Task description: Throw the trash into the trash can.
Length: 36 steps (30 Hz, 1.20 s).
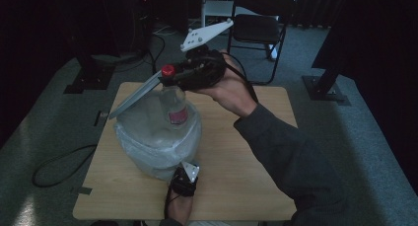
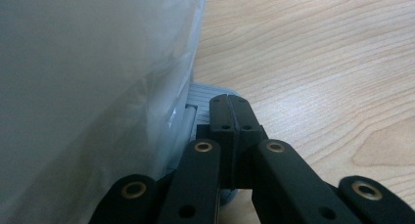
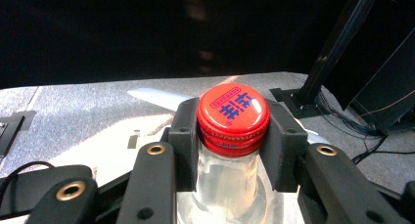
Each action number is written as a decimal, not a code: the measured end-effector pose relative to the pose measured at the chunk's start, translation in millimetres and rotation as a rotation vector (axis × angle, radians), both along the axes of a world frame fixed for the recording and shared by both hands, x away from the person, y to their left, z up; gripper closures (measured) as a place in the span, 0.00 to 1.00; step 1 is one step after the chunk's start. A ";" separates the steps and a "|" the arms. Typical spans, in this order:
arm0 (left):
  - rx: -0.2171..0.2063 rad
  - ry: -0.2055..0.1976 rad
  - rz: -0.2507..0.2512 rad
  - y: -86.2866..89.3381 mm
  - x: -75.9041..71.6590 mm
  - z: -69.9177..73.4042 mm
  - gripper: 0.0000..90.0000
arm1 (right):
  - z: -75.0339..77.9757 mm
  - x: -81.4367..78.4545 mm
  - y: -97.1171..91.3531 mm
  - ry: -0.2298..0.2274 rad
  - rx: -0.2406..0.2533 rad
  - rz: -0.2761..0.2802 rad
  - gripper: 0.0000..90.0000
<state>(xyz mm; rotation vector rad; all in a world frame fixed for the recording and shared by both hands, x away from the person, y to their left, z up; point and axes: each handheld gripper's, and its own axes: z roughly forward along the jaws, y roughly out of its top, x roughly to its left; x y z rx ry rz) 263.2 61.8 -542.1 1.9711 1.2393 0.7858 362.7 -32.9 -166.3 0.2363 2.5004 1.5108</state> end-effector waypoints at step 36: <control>-0.024 0.019 0.012 -2.0 -0.3 -0.7 1.00 | -27.3 18.5 -34.7 -0.011 -0.044 -0.075 0.55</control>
